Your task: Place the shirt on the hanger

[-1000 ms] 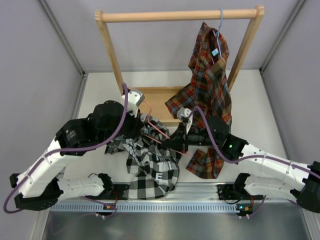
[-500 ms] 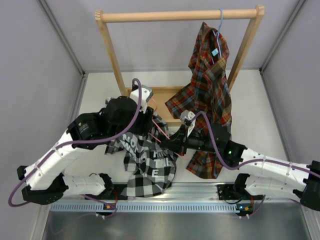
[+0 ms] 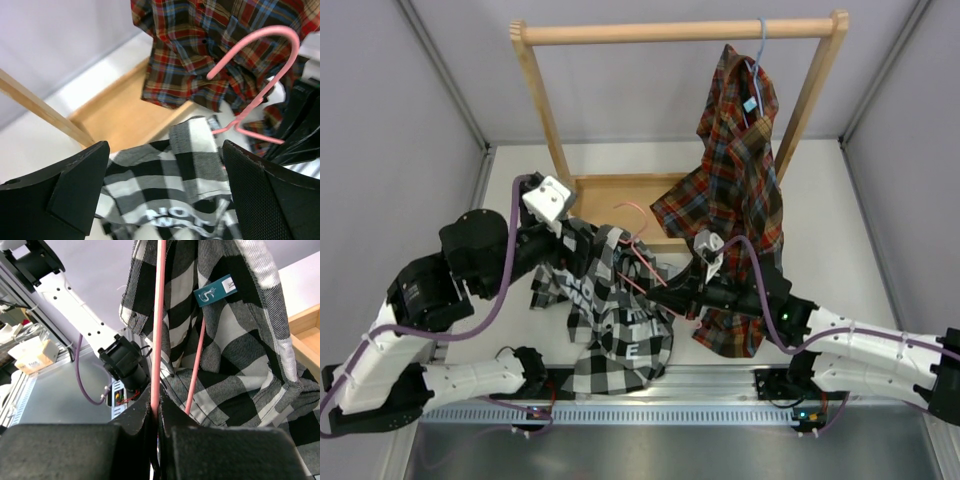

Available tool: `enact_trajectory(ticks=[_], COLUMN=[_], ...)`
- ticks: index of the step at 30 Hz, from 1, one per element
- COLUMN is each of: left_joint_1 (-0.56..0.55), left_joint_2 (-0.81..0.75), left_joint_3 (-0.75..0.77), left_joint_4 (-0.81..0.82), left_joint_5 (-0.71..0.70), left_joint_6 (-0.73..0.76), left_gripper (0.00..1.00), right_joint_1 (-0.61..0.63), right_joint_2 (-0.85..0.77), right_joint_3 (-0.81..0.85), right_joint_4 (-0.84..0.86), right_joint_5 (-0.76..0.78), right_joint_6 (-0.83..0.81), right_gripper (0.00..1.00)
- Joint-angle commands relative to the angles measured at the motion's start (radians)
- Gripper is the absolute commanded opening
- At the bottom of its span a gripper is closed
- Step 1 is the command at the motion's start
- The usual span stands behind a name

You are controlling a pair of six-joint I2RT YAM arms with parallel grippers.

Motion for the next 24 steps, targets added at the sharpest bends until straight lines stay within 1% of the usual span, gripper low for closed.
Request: enact_trajectory(ticks=[1,2,5,7,10,12,14,19,21,24], left_joint_1=[-0.003,-0.003,-0.002,-0.002,-0.003,-0.003,-0.002,-0.003,-0.003,-0.003], left_joint_2=[-0.034,-0.045,-0.112,-0.158,-0.163,-0.134,-0.102,-0.093,-0.080,-0.068], left_joint_3=[-0.091,-0.140,-0.215,-0.234,-0.219,-0.205,-0.202,-0.234,-0.234,-0.236], left_joint_4=[0.169,0.180,0.220,0.255,0.257,0.228,0.192,0.192,0.192,0.192], left_joint_5=[0.046,0.069,0.199,0.309,0.394,0.411,0.428,0.433,0.407,0.382], left_joint_6=[0.282,0.392,0.547,0.592,0.634,0.651,0.664,0.700,0.712,0.724], left_gripper=[0.98,0.98,0.98,0.98,0.98,0.98,0.95,0.89,0.85,0.72], right_joint_1=[0.015,0.015,0.015,0.015,0.015,0.015,0.015,0.015,0.015,0.015], right_joint_2=[-0.053,-0.067,-0.095,-0.107,-0.122,-0.127,-0.128,-0.141,-0.158,-0.176], right_joint_3=[-0.003,-0.008,-0.012,-0.014,-0.015,-0.021,-0.026,-0.031,-0.034,-0.032], right_joint_4=[0.166,0.162,0.134,0.106,0.083,0.082,0.082,0.053,0.037,0.014], right_joint_5=[0.012,0.012,0.012,0.011,0.000,-0.018,-0.029,-0.046,-0.066,-0.095], right_joint_6=[0.005,0.006,0.006,0.006,0.006,0.009,0.011,0.000,-0.008,-0.026], right_gripper=[0.00,0.00,0.00,0.00,0.00,0.00,0.00,0.00,0.00,0.00])
